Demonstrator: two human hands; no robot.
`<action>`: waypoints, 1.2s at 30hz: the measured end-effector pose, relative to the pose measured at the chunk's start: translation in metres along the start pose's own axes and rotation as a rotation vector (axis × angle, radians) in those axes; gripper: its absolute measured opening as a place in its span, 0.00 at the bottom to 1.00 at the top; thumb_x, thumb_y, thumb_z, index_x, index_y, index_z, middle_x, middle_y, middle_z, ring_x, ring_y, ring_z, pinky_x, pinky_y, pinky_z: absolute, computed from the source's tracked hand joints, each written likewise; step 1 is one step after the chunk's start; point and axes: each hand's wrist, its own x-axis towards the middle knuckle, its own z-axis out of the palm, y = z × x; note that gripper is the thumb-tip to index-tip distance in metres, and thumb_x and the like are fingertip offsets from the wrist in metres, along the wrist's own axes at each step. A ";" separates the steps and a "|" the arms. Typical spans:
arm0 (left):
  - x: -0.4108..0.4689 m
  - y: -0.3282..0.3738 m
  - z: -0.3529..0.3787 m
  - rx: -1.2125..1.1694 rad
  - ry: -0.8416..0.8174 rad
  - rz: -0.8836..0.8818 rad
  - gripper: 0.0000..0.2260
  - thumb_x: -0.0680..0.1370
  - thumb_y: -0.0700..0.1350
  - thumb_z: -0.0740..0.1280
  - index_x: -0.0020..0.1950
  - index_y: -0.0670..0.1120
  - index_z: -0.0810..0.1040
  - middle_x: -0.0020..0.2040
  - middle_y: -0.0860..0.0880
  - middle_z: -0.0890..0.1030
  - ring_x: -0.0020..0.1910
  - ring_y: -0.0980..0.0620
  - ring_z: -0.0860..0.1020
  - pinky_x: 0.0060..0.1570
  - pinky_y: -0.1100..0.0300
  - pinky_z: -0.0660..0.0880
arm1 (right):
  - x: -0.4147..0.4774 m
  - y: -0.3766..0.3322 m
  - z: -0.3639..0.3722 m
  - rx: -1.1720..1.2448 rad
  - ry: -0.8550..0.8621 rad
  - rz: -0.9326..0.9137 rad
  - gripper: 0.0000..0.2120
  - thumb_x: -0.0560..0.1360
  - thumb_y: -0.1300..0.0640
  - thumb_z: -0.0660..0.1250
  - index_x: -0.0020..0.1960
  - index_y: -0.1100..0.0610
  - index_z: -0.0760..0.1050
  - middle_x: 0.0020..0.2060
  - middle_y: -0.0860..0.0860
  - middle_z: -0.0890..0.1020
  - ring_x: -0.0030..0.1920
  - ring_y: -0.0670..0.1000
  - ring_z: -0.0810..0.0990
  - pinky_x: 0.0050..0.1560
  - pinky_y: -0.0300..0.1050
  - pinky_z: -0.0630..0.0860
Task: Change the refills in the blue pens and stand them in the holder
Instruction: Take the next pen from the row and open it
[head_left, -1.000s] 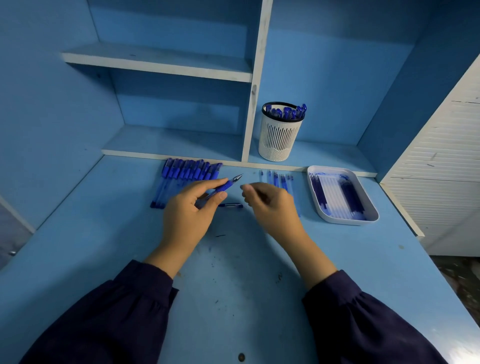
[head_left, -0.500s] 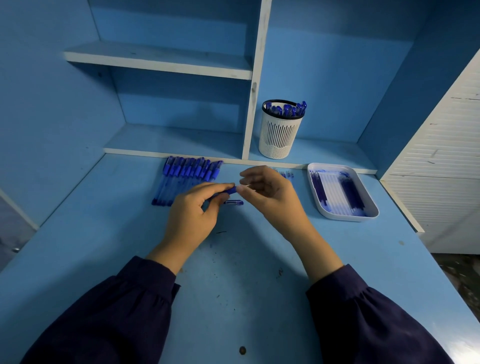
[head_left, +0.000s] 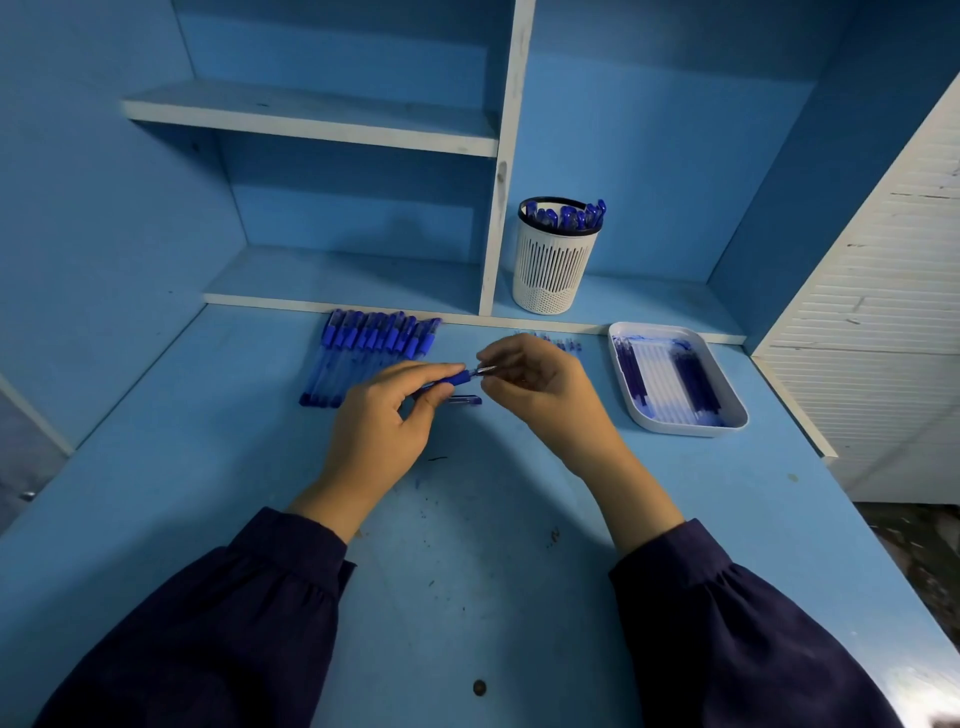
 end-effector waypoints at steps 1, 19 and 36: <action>0.000 0.000 0.000 0.004 -0.004 0.000 0.10 0.78 0.39 0.71 0.59 0.46 0.84 0.52 0.56 0.83 0.48 0.62 0.79 0.46 0.71 0.74 | 0.000 0.000 0.000 0.025 0.002 0.010 0.07 0.75 0.63 0.70 0.52 0.59 0.79 0.43 0.52 0.83 0.43 0.46 0.81 0.46 0.37 0.77; 0.000 -0.001 0.000 0.022 0.010 -0.025 0.10 0.78 0.42 0.70 0.59 0.47 0.84 0.53 0.58 0.82 0.49 0.68 0.77 0.47 0.73 0.73 | 0.000 0.001 -0.005 0.195 0.087 0.071 0.07 0.73 0.68 0.70 0.44 0.57 0.81 0.39 0.50 0.83 0.42 0.47 0.80 0.43 0.38 0.74; 0.001 -0.002 -0.001 0.023 0.069 -0.070 0.10 0.79 0.41 0.69 0.59 0.46 0.83 0.53 0.54 0.82 0.51 0.59 0.79 0.49 0.63 0.78 | -0.004 0.019 0.009 -0.631 -0.151 -0.055 0.02 0.73 0.61 0.71 0.46 0.59 0.80 0.36 0.47 0.78 0.35 0.40 0.74 0.38 0.24 0.69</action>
